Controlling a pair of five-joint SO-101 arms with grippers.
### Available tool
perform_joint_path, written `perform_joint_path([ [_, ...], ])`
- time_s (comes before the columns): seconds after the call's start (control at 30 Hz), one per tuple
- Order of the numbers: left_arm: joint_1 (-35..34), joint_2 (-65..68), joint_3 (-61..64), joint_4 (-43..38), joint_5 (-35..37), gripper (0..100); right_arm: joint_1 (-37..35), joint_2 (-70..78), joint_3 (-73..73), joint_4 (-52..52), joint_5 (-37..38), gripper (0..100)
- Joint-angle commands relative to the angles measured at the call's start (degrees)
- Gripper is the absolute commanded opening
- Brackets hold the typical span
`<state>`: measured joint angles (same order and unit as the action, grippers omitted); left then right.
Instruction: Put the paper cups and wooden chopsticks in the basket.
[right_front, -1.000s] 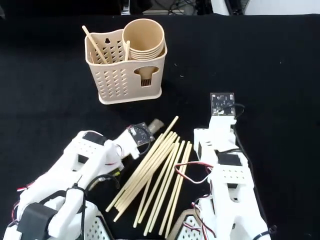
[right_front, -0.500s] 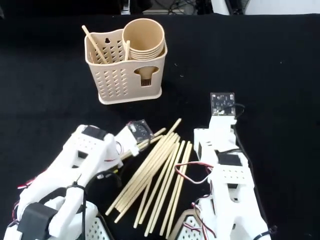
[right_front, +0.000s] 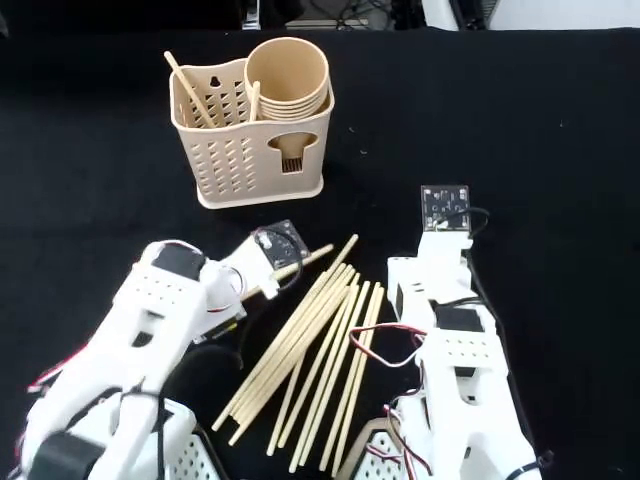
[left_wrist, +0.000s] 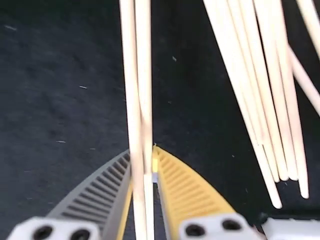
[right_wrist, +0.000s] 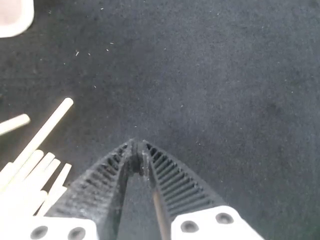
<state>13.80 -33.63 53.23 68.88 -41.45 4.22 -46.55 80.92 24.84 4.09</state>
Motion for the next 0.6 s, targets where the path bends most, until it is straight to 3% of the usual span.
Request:
perform_joint_path([
  [0.0, 0.4, -5.6, 2.9, 0.0, -0.5, 3, 0.4, -0.7, -0.2, -1.2, 0.7, 1.2],
  [0.3, 0.0, -1.0, 8.4, -5.1, -0.6, 4, 0.4, -0.7, -0.2, -1.2, 0.7, 1.2],
  [0.47, 0.0, 6.1, 5.1, -6.9, -0.6, 16, 0.4, -0.7, -0.2, -1.2, 0.7, 1.2],
  [0.57, 0.0, 10.5, 1.5, -6.9, -0.5, 17, 0.4, -0.7, -0.2, -1.2, 0.7, 1.2],
])
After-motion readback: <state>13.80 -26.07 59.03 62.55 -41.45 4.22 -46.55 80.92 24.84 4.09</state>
